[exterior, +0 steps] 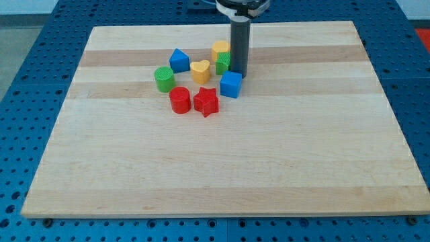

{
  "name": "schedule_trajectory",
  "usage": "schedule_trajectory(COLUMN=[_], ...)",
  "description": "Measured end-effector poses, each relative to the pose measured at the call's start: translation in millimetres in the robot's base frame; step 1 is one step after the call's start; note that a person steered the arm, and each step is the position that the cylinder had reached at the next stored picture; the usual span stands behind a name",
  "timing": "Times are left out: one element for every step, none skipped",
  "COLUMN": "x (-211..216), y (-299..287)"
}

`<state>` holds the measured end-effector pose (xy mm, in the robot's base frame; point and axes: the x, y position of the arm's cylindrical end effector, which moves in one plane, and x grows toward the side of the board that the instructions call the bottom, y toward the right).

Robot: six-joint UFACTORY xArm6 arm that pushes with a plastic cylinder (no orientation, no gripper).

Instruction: Move green star on top left to blue cube

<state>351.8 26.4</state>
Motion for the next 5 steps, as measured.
schedule_trajectory(x=[-4.2,-21.8,-43.2,-61.1,-81.6], y=[0.0,1.3,1.7,1.7,1.7])
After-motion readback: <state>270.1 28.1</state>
